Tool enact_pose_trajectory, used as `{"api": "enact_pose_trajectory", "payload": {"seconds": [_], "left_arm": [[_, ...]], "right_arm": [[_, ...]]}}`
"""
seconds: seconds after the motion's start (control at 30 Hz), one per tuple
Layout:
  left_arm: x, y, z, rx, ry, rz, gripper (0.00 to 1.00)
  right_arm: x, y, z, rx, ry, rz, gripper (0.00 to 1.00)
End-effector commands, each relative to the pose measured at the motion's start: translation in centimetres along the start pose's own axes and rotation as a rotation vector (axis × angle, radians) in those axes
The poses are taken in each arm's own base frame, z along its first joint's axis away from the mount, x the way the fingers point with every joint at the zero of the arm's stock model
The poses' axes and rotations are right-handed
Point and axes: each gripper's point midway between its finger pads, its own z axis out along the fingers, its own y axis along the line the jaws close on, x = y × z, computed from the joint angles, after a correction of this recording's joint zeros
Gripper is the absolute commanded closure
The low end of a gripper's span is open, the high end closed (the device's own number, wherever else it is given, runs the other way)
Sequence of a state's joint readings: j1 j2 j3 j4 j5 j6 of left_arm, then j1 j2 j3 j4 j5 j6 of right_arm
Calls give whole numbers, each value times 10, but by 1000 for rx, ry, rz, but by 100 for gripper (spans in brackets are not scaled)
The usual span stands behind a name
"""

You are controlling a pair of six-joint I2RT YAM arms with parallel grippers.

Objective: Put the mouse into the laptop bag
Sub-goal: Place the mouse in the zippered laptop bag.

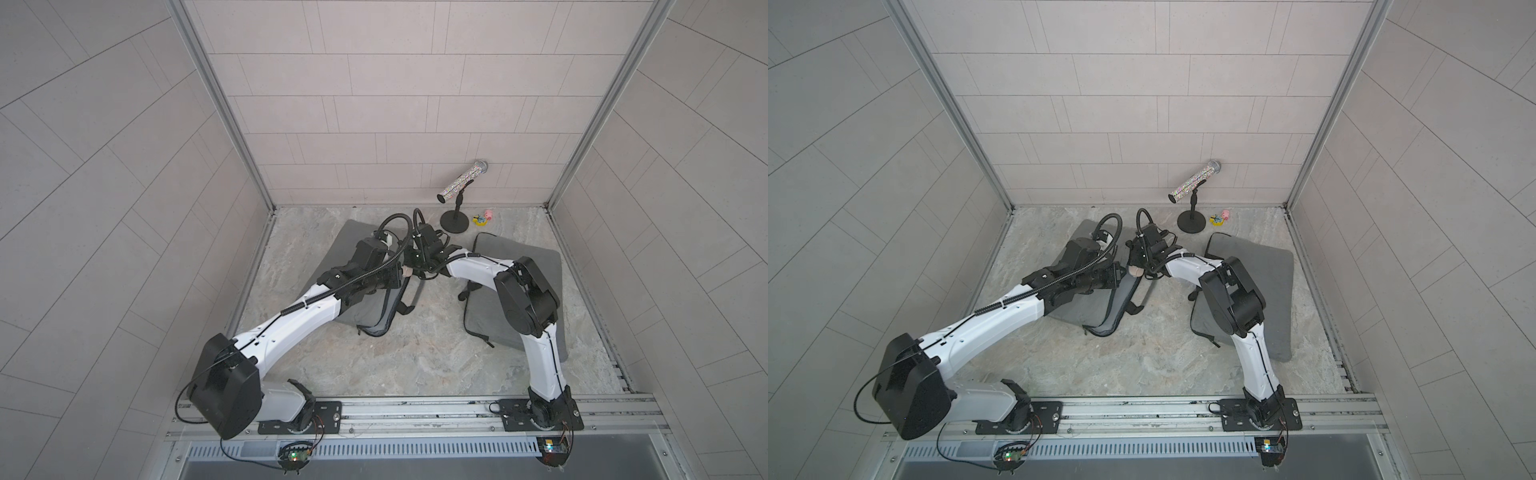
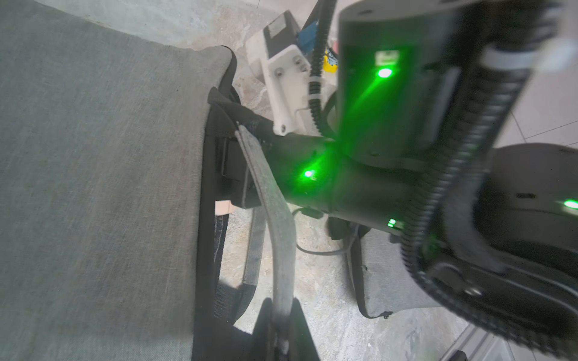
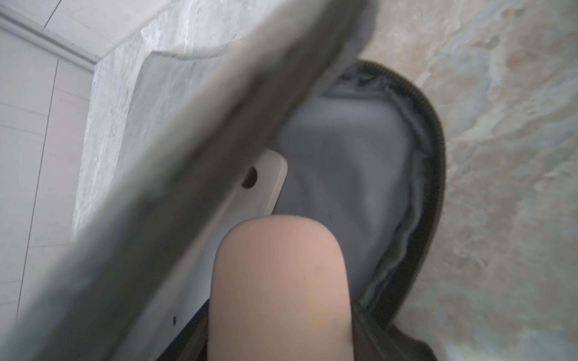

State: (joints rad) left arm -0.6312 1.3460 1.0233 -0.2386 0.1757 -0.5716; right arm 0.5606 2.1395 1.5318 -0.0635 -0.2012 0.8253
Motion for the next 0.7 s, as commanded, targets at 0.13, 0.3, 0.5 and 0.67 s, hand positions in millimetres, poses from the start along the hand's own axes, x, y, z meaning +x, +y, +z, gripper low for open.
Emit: {"api": "enact_pose_trajectory", "payload": {"seconds": [0.13,0.3,0.5,0.67], "left_arm": [[-12,-20,-8,78,-58,12,100],[-12,-21,-7,89,-56,10,100],[-12,-17,-7,70,-64,11,100],[-13,-9,-4,32,-76,5,100]], "right_arm": [[-21,-5,6,45,-71,63,36],[-24,-7,8,75,-67,40,25],[-25,-7,-6,81,-70,19,17],[-17,-24,-47,121,-114,10,36]]}}
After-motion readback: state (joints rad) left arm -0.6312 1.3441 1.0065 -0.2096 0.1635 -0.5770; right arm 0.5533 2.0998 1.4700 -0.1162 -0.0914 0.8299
